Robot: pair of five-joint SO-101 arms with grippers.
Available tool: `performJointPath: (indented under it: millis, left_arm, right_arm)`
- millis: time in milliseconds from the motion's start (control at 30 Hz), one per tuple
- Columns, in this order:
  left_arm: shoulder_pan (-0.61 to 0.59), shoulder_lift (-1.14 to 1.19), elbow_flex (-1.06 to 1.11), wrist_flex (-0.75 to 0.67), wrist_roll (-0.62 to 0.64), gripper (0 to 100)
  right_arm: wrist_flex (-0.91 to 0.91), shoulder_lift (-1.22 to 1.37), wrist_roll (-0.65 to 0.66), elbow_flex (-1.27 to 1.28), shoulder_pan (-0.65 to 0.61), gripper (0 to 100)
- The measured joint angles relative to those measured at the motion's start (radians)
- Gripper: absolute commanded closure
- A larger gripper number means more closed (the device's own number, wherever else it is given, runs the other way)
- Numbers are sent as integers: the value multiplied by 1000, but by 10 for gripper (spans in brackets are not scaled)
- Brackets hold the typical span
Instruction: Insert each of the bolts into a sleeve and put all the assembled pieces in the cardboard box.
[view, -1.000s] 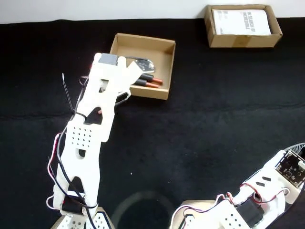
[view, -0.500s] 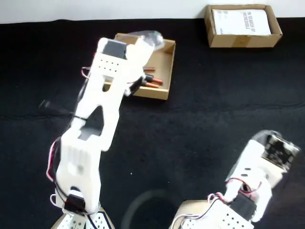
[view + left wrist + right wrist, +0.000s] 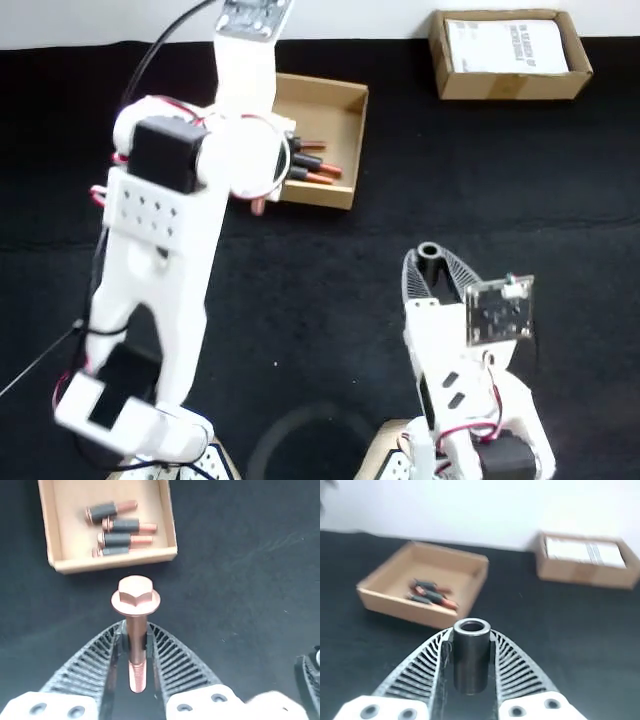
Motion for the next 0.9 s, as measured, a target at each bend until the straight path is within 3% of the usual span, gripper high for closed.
performJointPath:
  millis: [100,233,500,600,733,900]
  left_arm:
    - [0,-95,196,-38,32,992]
    - [6,-288,543,-198,40,992]
    - [97,-881,1292,-772,44,991]
    - [121,-990,1488,-1020,44,991]
    - [158,-1003,1554,-1198,77,991]
    - [161,-939,1471,-1235,153,991]
  right_arm:
    - [9,0,0,-43,-43,991]
    - [69,9,0,-69,-55,991]
    - [123,69,0,-91,-57,991]
    - [117,83,0,-91,-60,991]
    - [58,107,0,-61,-74,991]
    - [-83,143,0,51,-74,991]
